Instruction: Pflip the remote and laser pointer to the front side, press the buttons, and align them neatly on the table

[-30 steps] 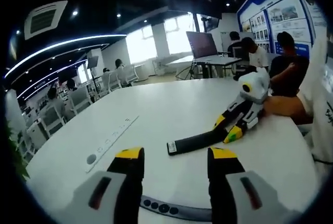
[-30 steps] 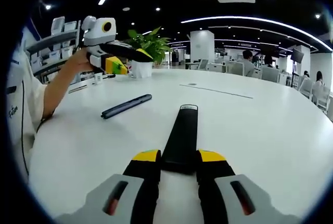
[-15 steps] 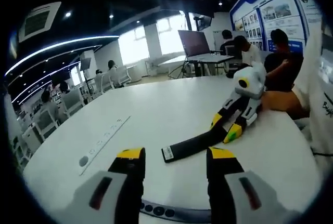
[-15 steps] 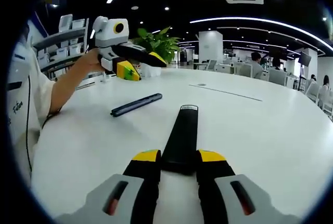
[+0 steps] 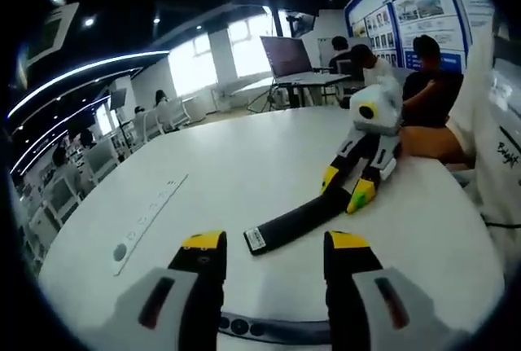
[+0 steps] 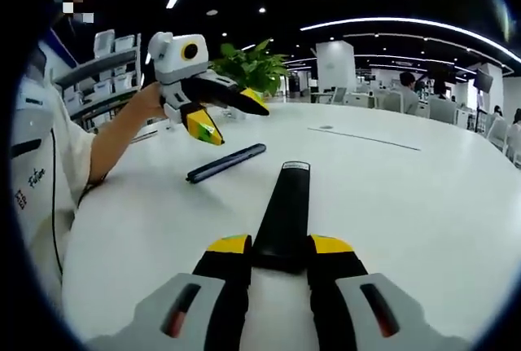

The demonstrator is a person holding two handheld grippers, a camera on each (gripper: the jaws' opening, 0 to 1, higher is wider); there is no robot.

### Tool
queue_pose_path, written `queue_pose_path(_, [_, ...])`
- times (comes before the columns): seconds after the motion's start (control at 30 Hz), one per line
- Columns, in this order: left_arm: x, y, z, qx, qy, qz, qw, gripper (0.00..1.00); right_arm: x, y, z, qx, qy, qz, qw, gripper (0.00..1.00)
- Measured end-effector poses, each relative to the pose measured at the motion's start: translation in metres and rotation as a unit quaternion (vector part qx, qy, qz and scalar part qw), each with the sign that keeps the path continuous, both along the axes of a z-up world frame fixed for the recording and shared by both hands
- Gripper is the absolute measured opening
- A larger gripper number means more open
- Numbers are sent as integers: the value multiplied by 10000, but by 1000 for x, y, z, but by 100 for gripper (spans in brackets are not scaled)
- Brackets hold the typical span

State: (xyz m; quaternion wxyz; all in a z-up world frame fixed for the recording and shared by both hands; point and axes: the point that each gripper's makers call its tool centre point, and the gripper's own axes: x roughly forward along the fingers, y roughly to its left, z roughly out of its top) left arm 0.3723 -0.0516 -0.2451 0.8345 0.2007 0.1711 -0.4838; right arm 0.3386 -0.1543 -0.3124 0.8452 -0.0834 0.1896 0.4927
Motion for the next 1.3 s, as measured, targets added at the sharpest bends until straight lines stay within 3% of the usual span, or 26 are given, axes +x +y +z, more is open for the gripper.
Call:
queue_pose_path(0.2, [0, 1, -4, -5, 89, -15, 10000, 50, 0, 0, -1, -90, -103, 26, 9999, 30])
queue_pose_path(0.43, [0, 0, -16, 205, 100, -121, 9997, 49, -11, 7, 4, 90, -5, 266, 9996, 30])
queue_pose_path(1.03, [2, -2, -17, 195, 113, -131, 9997, 47, -10, 5, 0, -122, -196, 264, 9994, 30])
queue_pose_path(1.23, [3, -2, -24, 332, 137, -114, 9993, 47, -1, 3, 4, -370, -877, 210, 9952, 32])
queue_pose_path(1.3, [3, -2, -25, 324, 140, -97, 9993, 47, 4, 1, 7, -509, -1256, 138, 9907, 34])
